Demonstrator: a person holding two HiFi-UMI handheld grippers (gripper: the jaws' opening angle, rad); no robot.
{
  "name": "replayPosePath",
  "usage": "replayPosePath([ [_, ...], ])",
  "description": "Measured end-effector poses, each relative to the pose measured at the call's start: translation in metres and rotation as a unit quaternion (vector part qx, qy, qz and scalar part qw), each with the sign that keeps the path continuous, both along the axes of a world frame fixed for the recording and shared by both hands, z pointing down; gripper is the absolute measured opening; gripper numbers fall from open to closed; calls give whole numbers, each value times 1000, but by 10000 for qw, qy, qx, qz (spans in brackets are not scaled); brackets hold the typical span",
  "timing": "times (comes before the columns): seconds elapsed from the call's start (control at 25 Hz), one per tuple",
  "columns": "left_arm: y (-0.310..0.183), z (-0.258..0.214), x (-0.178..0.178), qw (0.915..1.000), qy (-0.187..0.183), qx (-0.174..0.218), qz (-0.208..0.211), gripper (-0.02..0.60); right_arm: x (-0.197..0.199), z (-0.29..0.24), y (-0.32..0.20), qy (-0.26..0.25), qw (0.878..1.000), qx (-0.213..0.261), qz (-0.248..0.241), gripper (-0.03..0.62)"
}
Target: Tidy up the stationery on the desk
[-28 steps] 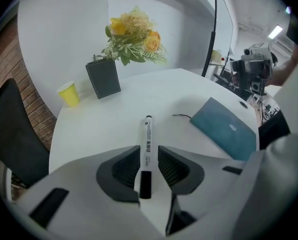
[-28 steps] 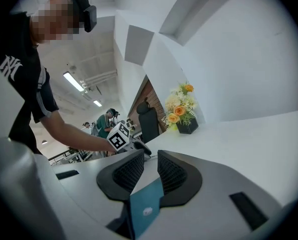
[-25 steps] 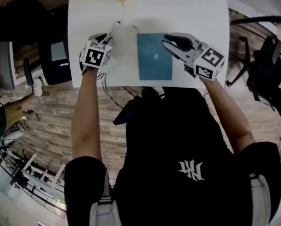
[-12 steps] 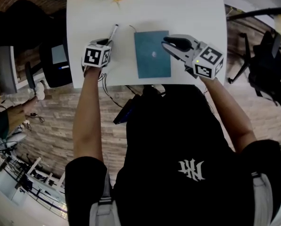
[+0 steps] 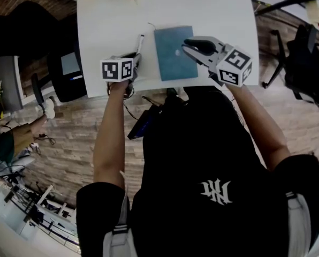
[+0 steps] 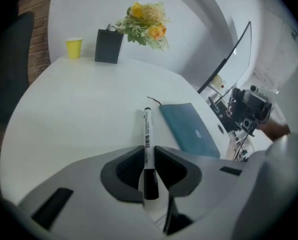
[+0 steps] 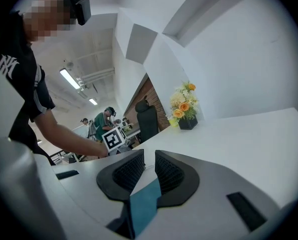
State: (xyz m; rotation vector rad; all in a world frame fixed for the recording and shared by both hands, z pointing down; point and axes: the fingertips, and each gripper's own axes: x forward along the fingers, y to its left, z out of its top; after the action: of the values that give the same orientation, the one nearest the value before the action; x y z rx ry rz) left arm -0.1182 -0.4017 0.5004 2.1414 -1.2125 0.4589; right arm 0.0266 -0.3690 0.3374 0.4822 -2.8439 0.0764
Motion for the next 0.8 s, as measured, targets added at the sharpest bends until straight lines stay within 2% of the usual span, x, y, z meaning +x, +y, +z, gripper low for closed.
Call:
replayPosePath([
  [0.12, 10, 4, 9, 9989, 445, -153, -66, 66, -3, 6, 10, -15, 10000, -1, 76, 89],
  [0.28, 16, 10, 14, 9990, 422, -118, -20, 66, -8, 16, 23, 2, 9999, -9, 141, 89],
  [0.6, 17, 7, 26, 9970, 766, -127, 51, 66, -9, 24, 31, 43, 9996, -33, 288, 89],
  [0.8, 19, 9, 35, 9966, 767, -255, 131, 66, -10, 20, 32, -59, 9994, 17, 353, 89],
])
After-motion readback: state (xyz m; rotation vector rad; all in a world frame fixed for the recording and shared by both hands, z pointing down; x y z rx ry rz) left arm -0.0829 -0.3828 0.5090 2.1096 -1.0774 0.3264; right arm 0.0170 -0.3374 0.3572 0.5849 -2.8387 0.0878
